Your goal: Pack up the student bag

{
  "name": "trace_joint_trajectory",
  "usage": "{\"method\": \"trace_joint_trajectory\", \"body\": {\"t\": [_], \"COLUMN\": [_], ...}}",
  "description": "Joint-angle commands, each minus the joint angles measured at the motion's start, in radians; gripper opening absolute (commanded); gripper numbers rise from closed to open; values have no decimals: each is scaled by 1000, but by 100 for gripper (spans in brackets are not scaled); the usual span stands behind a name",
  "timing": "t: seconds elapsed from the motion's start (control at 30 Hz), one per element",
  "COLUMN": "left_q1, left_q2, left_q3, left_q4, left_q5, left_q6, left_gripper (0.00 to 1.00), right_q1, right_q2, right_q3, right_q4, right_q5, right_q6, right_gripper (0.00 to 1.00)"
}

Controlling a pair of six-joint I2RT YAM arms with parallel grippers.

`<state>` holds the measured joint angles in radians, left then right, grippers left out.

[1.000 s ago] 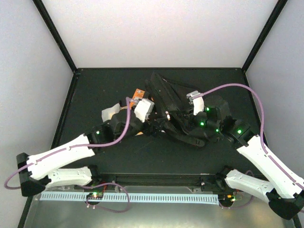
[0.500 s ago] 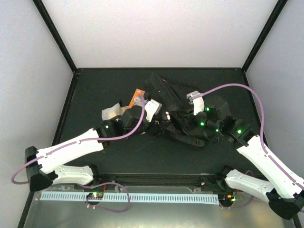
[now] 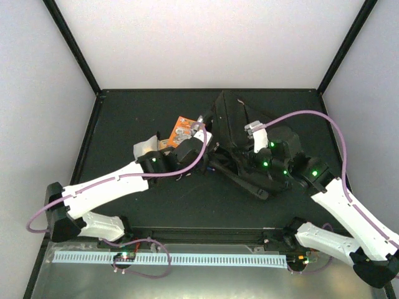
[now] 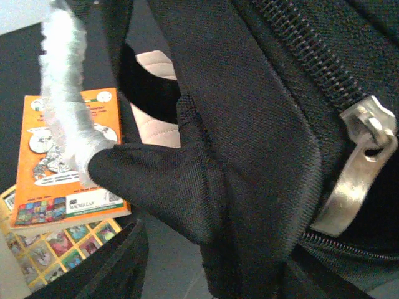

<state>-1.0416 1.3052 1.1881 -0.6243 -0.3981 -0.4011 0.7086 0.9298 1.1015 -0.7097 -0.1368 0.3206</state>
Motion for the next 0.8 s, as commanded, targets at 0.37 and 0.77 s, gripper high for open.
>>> {"method": "trace_joint_trajectory", "body": {"t": [0.37,0.77], "left_q1": [70,121], "left_q2": [-85,-141], "left_q3": [-122,-214], "left_q4": [-71,1], "left_q5": [-138,-61], "left_q6": [-54,-73], "left_gripper": [38,35], "right_q1": [1,2], "right_q2": [-118,-186], "right_q3": [38,6], "right_q4": [54,102], "right_q5": [168,257], "right_q6": [-53,-31], "right_gripper": [2,2]}}
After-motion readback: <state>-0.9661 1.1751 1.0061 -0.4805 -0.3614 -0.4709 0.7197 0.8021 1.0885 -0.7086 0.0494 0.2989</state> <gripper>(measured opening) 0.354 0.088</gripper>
